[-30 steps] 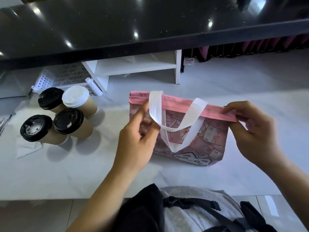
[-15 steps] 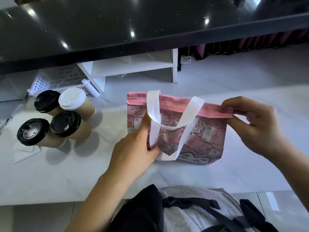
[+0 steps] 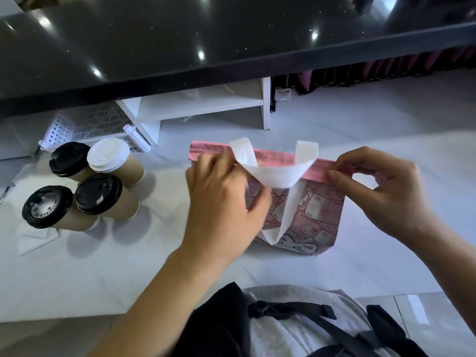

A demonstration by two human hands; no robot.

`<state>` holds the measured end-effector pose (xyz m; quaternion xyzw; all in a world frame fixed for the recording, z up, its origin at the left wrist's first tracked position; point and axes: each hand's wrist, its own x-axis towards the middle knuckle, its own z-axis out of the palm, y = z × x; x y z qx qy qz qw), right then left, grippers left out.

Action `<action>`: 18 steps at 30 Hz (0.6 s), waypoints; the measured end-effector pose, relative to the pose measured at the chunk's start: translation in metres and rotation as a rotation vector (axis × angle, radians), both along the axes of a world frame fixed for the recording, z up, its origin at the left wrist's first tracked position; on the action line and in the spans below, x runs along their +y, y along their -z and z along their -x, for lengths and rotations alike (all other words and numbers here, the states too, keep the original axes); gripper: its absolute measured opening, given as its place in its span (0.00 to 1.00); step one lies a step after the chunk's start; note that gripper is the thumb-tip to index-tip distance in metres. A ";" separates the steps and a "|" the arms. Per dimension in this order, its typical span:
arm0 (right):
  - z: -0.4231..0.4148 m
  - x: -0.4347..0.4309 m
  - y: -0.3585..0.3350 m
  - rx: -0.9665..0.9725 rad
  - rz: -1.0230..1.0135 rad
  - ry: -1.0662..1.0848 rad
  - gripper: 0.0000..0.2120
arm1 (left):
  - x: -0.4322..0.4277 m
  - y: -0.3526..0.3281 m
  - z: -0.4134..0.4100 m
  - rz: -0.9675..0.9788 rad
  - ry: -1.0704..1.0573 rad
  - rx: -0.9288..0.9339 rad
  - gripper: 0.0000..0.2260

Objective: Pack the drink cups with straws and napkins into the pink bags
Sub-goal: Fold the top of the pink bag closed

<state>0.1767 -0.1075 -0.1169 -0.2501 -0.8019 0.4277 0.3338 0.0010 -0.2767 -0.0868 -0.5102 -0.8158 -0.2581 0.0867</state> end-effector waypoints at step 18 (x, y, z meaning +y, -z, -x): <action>0.009 0.005 -0.014 -0.243 0.008 -0.017 0.05 | 0.005 0.033 -0.027 0.047 0.096 -0.182 0.09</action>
